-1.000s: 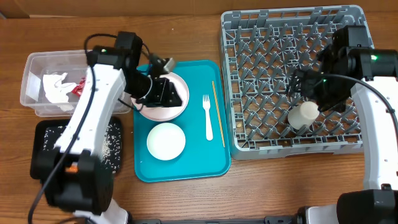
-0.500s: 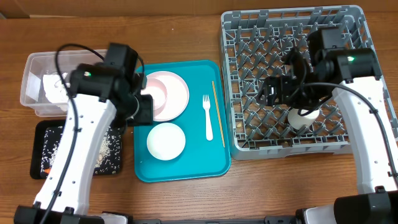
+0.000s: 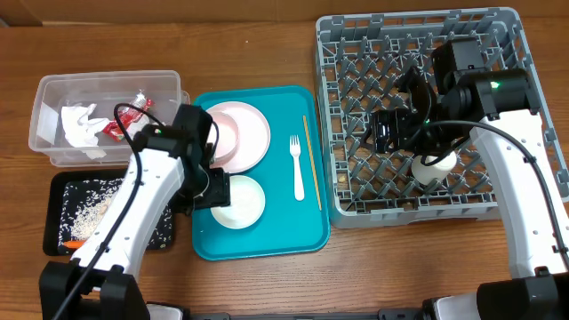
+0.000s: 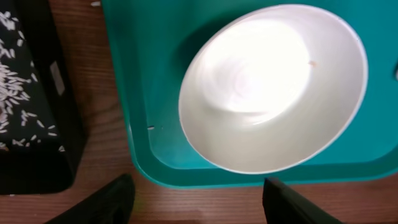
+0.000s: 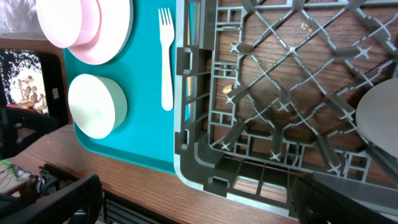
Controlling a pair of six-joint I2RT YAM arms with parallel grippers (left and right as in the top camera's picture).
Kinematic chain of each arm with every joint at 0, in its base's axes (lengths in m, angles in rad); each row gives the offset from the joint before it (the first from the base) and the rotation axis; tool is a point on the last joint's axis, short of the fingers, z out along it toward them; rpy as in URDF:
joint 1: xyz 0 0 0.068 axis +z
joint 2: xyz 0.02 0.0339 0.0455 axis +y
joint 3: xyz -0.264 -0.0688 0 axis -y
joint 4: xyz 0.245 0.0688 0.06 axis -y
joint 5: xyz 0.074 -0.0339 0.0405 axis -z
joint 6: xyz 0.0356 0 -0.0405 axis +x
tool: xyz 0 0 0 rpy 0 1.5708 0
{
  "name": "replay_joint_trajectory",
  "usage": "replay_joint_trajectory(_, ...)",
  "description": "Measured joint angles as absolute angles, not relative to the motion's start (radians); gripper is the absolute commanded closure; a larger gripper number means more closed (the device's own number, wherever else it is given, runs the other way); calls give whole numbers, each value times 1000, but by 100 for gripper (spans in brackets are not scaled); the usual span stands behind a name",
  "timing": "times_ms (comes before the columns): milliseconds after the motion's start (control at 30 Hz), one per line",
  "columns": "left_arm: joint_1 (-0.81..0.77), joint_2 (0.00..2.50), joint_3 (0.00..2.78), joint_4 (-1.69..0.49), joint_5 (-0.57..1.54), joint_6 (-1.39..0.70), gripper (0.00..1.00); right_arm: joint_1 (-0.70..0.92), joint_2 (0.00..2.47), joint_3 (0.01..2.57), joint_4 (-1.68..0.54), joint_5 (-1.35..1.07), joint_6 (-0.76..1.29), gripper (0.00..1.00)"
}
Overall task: Sort waste into correct bins and load items into the dishwasher
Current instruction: 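Grasp the white bowl on the teal tray with the left gripper and lift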
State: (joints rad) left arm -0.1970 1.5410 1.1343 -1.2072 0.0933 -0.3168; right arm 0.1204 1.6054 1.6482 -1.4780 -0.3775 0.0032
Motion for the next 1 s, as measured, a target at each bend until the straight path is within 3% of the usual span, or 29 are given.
replay_joint_trajectory(67,-197,1541,1101,-1170,95,-330,47,120,1605,1648,-1478,-377,3,0)
replay_joint_trajectory(267,-197,1541,1019,-1045,97,-348,57,120,1605,1648,-1481,-377,4,0)
replay_joint_trajectory(633,-215,1541,873,-859,98,-382,58,120,1605,1648,-1485,-378,3,0)
replay_joint_trajectory(700,-215,1541,869,-854,97,-389,64,121,1605,1648,-1485,-377,3,0)
replay_joint_trajectory(800,-215,1541,869,-843,99,-392,90,120,1605,1648,-1483,-377,1,0)
replay_joint_trajectory(1000,-215,1541,873,-865,105,-390,96,120,1605,1648,-1470,-366,0,0)
